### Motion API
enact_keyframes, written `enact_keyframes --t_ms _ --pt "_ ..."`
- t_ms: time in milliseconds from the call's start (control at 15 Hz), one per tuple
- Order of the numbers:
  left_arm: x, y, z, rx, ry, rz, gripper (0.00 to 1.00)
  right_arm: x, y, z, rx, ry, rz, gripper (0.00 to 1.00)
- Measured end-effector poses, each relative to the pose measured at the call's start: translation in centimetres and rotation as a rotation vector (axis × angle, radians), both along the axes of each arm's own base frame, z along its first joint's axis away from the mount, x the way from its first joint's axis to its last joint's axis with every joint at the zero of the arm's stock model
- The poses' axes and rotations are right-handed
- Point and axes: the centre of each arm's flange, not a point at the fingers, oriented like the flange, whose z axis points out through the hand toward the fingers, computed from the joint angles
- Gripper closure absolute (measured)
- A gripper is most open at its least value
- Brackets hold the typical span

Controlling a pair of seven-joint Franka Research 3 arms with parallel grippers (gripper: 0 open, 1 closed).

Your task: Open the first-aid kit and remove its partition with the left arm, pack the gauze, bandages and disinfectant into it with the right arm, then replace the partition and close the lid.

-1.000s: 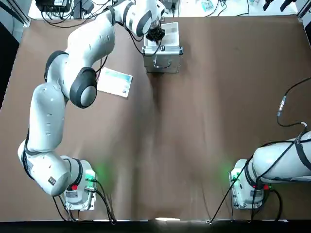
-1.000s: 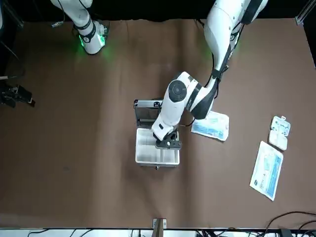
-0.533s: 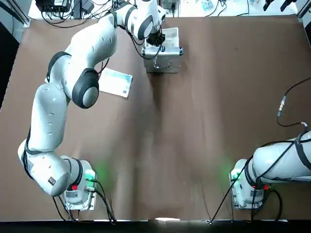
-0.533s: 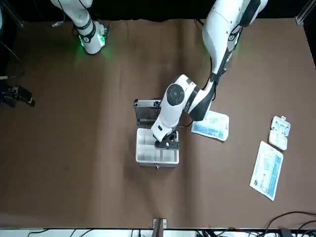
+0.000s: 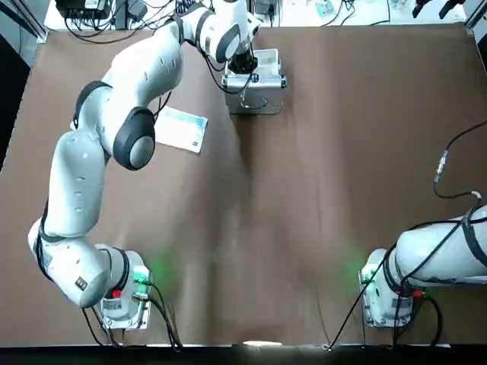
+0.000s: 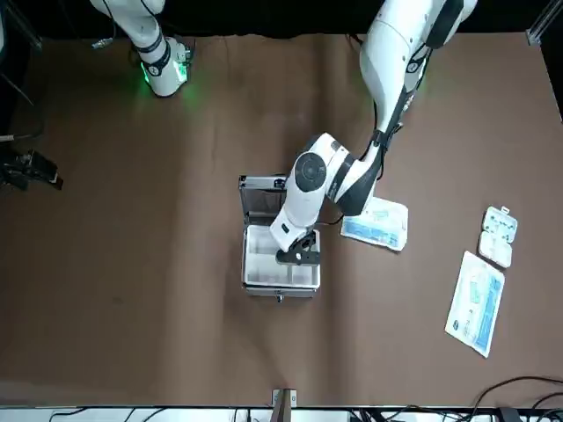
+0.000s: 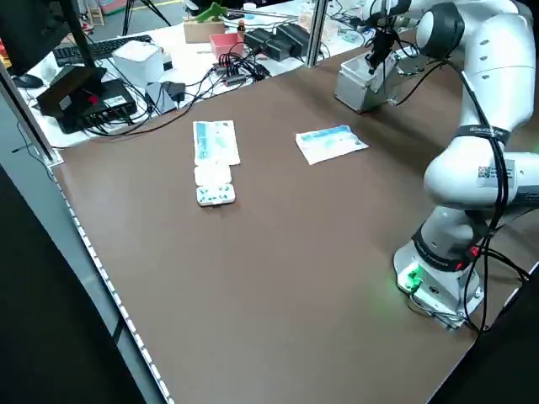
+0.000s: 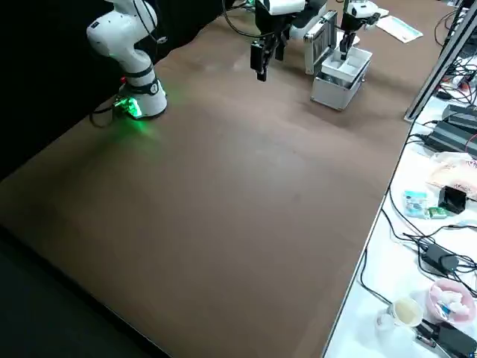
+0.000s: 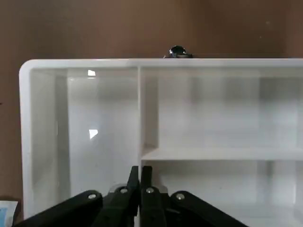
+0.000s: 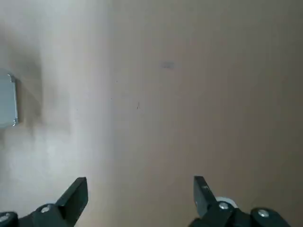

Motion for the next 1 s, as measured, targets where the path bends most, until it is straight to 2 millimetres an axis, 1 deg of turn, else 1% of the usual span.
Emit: enact_keyframes --t_ms 267,600,1000 --pt "-0.3 -0.3 -0.2 0.003 0.004 -0.006 0.97 0.0 0.0 0.0 0.000 0.000 0.006 0.01" --pt "-0.9 -1.0 -1.1 0.016 0.007 -0.022 0.97 0.0 0.0 0.0 0.000 0.001 0.010 0.01" --pt "-1.1 -1.2 -1.1 0.028 -0.003 -0.033 0.97 0.0 0.0 0.0 0.000 0.001 0.011 0.01"
